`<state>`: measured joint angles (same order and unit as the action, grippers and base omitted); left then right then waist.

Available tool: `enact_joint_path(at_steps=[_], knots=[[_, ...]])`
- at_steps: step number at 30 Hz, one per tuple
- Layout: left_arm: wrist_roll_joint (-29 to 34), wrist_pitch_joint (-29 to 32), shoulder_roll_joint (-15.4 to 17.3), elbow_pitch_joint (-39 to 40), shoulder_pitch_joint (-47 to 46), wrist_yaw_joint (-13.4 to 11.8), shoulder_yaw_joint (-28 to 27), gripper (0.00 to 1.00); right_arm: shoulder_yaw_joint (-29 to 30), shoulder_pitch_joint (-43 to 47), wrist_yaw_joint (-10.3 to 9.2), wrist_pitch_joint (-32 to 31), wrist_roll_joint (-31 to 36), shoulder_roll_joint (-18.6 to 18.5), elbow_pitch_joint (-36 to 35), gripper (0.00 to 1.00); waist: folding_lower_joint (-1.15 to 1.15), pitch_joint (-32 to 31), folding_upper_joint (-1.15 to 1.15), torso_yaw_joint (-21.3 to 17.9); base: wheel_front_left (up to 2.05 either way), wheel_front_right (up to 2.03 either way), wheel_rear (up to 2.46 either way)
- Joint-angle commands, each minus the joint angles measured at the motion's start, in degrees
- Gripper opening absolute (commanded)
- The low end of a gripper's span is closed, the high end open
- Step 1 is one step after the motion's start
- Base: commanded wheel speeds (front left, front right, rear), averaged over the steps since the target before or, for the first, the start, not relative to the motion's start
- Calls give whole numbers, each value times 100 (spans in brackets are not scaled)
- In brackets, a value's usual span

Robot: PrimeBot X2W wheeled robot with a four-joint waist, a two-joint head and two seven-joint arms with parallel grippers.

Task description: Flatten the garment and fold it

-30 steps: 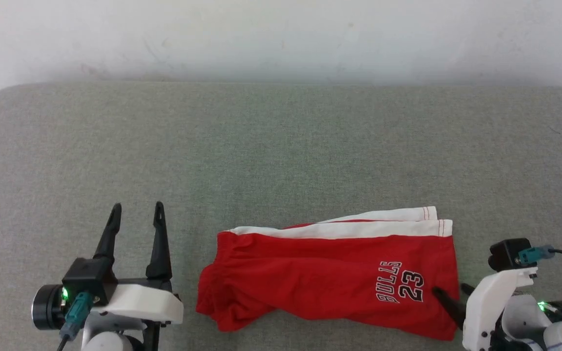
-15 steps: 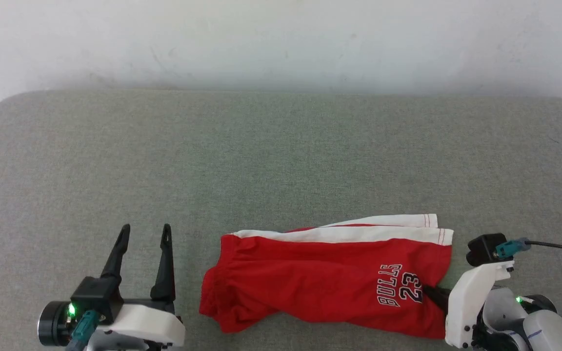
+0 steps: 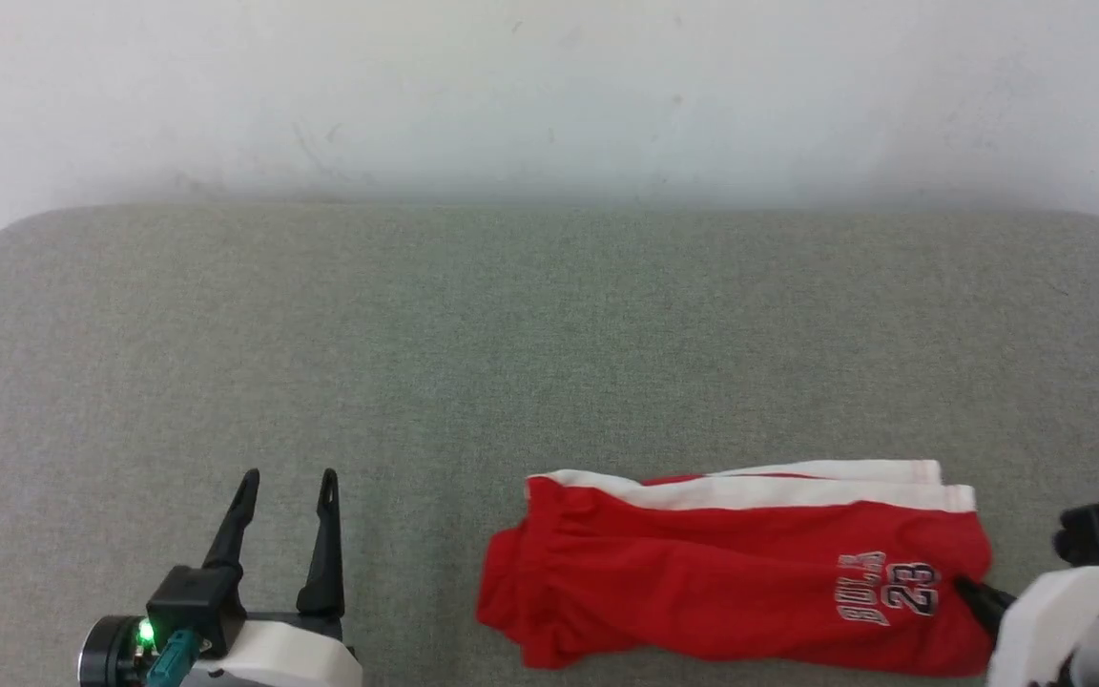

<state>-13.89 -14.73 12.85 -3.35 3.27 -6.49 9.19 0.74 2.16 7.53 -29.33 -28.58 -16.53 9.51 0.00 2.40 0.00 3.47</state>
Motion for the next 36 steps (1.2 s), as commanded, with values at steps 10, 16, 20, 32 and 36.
enact_joint_path(at_steps=[10,16,20,32,36], knots=[[124,-27,-166,-152,-22,179,-102,100,-231,-76,-4,-243,484,133,-1160,0,0,31,0,-9,0,0,0],[157,-27,-231,-226,-120,265,-117,100,-1556,-621,-4,-245,356,417,-1430,0,0,58,0,10,0,0,0],[190,-27,-292,-283,-227,319,-84,100,-2340,-1030,-4,-43,130,770,-1015,0,0,117,0,86,0,0,0],[276,-27,-470,-396,-444,429,-109,100,-3795,-1787,-4,922,-181,1231,654,100,0,307,0,285,0,0,0],[296,-27,-499,-405,-435,435,-158,100,-4064,-1974,-4,1192,-22,1118,719,100,0,309,0,265,0,0,0]])
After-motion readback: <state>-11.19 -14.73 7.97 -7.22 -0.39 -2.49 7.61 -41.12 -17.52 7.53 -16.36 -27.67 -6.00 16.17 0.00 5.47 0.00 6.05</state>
